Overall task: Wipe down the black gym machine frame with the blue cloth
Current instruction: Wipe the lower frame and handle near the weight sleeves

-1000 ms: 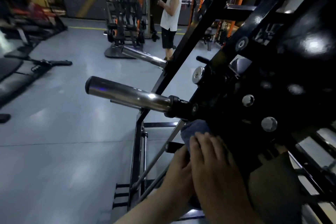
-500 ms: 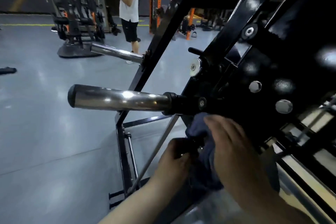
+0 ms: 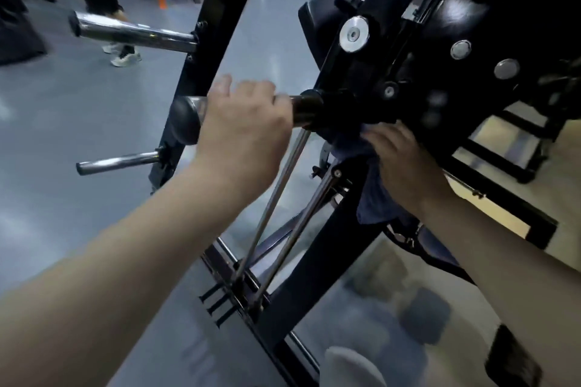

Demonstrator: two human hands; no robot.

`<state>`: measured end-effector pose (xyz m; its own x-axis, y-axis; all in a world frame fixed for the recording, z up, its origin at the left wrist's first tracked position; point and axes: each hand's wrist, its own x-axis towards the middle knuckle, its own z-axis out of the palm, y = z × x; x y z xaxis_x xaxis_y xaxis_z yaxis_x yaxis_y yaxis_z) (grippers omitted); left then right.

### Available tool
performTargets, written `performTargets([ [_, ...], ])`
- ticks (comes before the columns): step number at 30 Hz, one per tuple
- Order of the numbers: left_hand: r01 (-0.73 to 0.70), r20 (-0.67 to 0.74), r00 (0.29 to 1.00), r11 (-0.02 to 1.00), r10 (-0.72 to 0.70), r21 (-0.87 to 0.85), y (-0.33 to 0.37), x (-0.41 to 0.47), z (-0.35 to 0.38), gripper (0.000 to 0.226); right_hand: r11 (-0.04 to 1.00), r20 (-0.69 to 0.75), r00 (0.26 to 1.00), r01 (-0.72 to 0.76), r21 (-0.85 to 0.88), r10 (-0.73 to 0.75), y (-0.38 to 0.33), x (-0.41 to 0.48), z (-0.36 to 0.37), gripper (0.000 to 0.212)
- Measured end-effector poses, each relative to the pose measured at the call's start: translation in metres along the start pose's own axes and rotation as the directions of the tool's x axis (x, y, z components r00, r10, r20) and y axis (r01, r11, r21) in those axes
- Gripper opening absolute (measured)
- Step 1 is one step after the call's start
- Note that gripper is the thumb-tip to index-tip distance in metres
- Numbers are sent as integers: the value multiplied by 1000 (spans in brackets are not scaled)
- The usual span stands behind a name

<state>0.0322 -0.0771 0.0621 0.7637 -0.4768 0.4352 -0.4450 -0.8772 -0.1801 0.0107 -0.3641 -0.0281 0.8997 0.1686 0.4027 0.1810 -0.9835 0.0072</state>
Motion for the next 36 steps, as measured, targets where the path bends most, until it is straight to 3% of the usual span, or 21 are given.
performTargets([
  [2, -36, 66, 997, 999, 34, 33, 6, -4, 1, 38, 997, -48, 996, -71, -23, 70, 0, 0, -9, 62],
  [9, -85, -12, 996, 991, 87, 99, -2, -6, 13, 56, 986, -58, 995, -84, -145, 76, -2, 5, -6, 68],
  [14, -114, -2, 993, 991, 114, 73, -4, -7, 13, 56, 977, 173, 972, 182, -112, -161, 0, -4, 9, 62],
  [18, -115, -14, 993, 992, 116, 46, -5, -9, 13, 53, 968, 309, 934, 225, -113, -181, 0, 5, -6, 63],
  [20, -124, -5, 992, 991, 124, 43, -4, -10, 12, 56, 970, 276, 951, 186, -159, -137, 0, 13, -18, 67],
  [22, -141, -19, 990, 990, 142, 29, -5, -10, 11, 58, 990, 113, 994, 20, -141, -4, -1, 17, -25, 71],
  [24, -158, -32, 987, 987, 158, 22, -6, -12, 10, 62, 984, 58, 992, -99, -147, 108, -9, 10, -18, 77],
  [25, -160, -40, 986, 987, 161, 23, -7, -13, 10, 63, 980, 106, 989, -82, -181, 102, -14, 4, -11, 77],
  [27, -151, -62, 986, 988, 152, 23, -7, -13, 14, 65, 976, 171, 984, -10, -219, 49, -28, -7, 3, 56],
  [28, -142, -79, 987, 990, 143, 12, -8, -11, 15, 66, 989, 209, 976, -25, -145, 55, -30, -7, 10, 46],
  [30, -128, -99, 987, 992, 128, 0, -10, -9, 18, 72, 998, 139, 990, -31, -55, 38, -32, 1, 10, 45],
  [33, -143, -106, 984, 990, 142, 2, -10, -13, 18, 74, 997, 181, 983, 3, -72, 10, -27, 13, -14, 45],
  [34, -151, -100, 984, 988, 151, 3, -10, -15, 17, 76, 998, 158, 987, -21, -51, 29, -23, 13, -22, 47],
  [36, -154, -79, 985, 988, 154, 9, -12, -16, 16, 81, 988, -22, 988, -155, -5, 154, -18, 6, -38, 48],
])
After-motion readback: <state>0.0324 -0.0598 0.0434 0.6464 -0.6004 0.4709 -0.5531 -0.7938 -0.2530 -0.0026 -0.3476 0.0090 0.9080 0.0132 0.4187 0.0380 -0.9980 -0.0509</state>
